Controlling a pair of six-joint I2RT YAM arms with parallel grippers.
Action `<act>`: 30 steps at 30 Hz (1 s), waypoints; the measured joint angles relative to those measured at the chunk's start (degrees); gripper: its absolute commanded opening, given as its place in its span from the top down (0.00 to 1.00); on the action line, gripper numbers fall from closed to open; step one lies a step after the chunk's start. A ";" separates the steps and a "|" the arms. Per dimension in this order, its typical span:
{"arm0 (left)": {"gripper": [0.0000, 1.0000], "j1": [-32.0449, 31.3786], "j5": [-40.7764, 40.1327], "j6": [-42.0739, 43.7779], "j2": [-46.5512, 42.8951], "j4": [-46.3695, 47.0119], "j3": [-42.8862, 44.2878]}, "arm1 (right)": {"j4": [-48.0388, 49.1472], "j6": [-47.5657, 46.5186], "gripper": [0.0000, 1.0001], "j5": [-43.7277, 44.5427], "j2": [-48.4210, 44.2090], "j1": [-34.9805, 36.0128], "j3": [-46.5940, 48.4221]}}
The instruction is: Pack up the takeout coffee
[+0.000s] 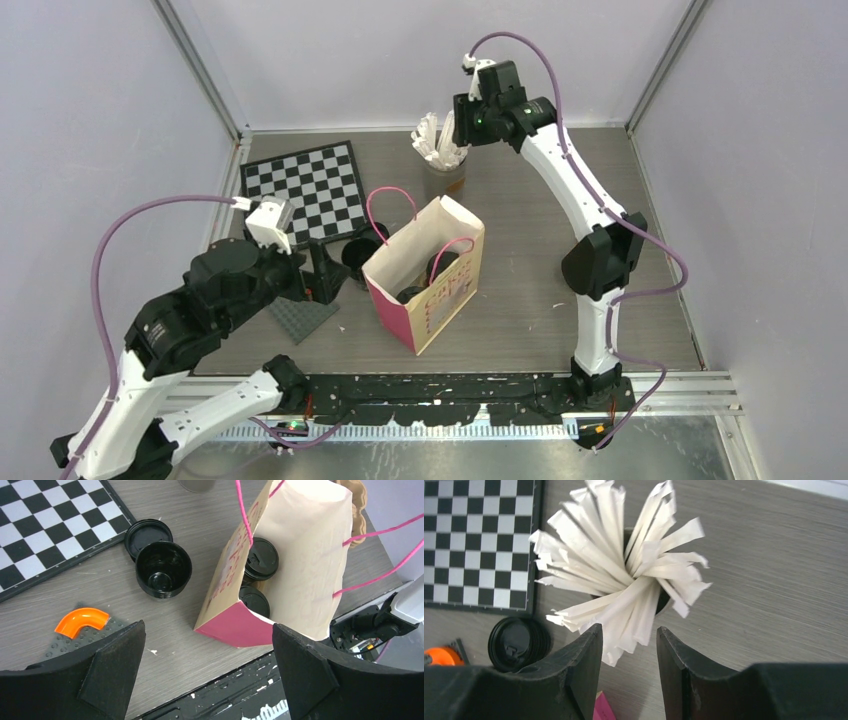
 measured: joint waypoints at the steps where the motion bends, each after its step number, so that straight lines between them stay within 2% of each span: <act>1: 0.00 0.00 -0.44 0.07 -0.55 -0.22 -0.04 | -0.37 -0.46 0.51 -1.18 0.79 0.02 0.22; 12: 0.00 0.00 -2.21 0.37 0.96 -0.68 -1.29 | -0.72 -3.45 0.48 -7.65 1.42 0.46 0.37; 19: 0.00 0.00 -2.03 0.72 4.04 -0.48 -1.29 | -0.26 -3.89 0.55 -7.58 1.68 1.18 0.57; 28: 0.00 0.00 -2.14 0.74 2.58 -0.50 -1.31 | 0.00 -4.26 0.55 -6.91 4.57 1.88 1.70; 30: 0.00 0.00 -2.23 0.76 1.86 -0.50 -1.31 | 0.00 -4.26 0.62 -6.71 4.90 1.97 1.75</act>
